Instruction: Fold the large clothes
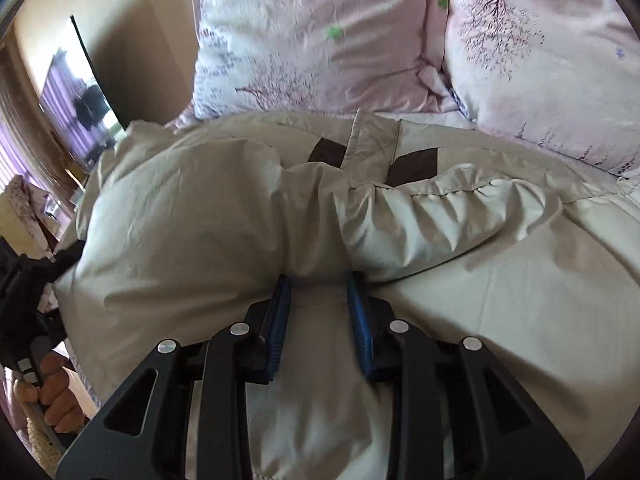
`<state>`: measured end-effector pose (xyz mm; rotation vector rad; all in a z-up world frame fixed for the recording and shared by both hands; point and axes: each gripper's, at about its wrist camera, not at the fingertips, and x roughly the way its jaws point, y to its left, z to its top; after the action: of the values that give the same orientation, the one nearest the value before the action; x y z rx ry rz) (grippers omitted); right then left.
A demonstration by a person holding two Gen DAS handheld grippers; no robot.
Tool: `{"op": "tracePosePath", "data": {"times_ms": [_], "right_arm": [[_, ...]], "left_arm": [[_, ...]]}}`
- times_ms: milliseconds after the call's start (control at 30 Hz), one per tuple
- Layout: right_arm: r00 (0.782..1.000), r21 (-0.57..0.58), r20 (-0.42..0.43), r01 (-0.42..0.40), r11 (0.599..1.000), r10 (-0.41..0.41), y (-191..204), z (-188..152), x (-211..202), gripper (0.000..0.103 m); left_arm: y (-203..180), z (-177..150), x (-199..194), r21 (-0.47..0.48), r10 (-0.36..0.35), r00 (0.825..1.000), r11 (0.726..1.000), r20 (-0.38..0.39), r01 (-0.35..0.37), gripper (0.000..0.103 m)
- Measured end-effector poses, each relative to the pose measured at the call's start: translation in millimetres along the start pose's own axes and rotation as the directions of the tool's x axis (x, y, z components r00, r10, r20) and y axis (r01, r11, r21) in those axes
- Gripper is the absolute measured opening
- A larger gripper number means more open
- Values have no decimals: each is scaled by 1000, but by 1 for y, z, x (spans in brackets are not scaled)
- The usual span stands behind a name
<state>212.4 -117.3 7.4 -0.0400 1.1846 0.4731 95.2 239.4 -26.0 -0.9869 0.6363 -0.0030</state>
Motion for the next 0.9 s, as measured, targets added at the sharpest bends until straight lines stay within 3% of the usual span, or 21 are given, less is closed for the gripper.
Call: {"op": "tracePosePath", "data": {"times_ms": [267, 567, 733, 900], "right_arm": [[999, -5, -37, -7, 1000, 6, -4, 2, 11, 32], [996, -10, -83, 15, 1000, -15, -3, 9, 22, 32], [995, -12, -97, 27, 1000, -28, -2, 11, 26, 32], [995, -22, -97, 26, 999, -29, -3, 11, 28, 32]], "left_arm": [[-37, 5, -12, 124, -34, 999, 992, 37, 29, 44], [-86, -1, -22, 256, -101, 993, 963, 65, 81, 42], [-124, -15, -30, 375, -153, 986, 920, 73, 115, 42], [-163, -40, -34, 495, -194, 979, 858, 68, 135, 42]]}}
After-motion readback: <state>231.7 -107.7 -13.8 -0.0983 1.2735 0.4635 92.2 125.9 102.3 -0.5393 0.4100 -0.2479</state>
